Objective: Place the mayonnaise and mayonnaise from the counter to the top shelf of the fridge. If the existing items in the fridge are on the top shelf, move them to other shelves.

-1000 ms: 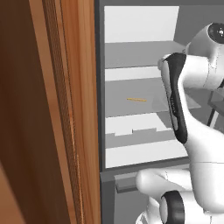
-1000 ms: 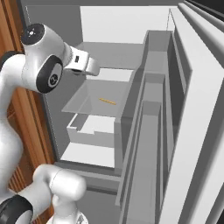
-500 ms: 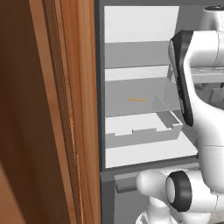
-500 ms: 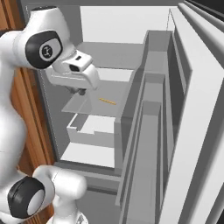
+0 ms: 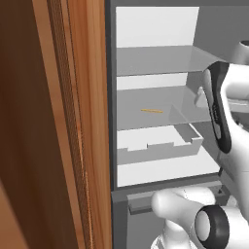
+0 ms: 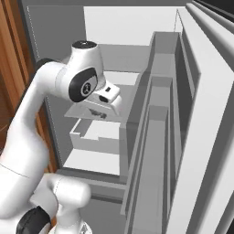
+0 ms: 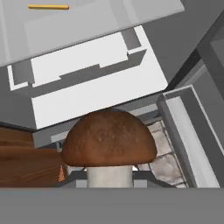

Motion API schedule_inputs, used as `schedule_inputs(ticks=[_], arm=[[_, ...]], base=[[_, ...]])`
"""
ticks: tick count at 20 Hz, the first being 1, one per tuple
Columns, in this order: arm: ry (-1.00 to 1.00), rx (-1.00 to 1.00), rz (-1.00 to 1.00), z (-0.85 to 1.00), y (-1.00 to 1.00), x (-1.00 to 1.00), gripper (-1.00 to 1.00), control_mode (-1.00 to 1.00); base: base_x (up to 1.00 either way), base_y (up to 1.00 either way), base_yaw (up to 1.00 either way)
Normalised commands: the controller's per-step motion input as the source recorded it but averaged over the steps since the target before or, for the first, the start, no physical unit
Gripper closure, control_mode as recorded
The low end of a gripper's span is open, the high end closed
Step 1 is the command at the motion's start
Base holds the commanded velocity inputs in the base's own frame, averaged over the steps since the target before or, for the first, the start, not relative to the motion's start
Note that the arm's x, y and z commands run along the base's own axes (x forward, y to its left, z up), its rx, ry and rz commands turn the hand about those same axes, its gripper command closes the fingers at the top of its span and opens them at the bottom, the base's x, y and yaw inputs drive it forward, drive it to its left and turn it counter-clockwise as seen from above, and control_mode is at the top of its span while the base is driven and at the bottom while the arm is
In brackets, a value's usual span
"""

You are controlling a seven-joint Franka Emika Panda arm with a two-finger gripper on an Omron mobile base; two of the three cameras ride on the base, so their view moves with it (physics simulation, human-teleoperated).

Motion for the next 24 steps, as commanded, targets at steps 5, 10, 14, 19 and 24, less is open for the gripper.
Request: schedule_inputs(ticks=[5, 10, 14, 19, 24], arm=[[0.00, 0.03, 0.00, -0.10, -0.51, 0.54, 1.00, -1.00], [0.00, 0.00, 0.00, 0.00, -0.11, 0.62, 1.00, -1.00], [-0.01, 0.00, 0.00, -0.43, 0.05, 0.55, 1.00, -1.00], [-0.05, 0.00, 0.03, -0.80, 0.02, 0.45, 1.00, -1.00], [-0.08, 0.00, 0.03, -0.29, 0.00, 0.49, 1.00, -1.00]], base=[[0.00, 0.00, 0.00], [0.00, 0.00, 0.00], [0.00, 0.00, 0.00], [0.00, 0.00, 0.00], [0.00, 0.00, 0.00]])
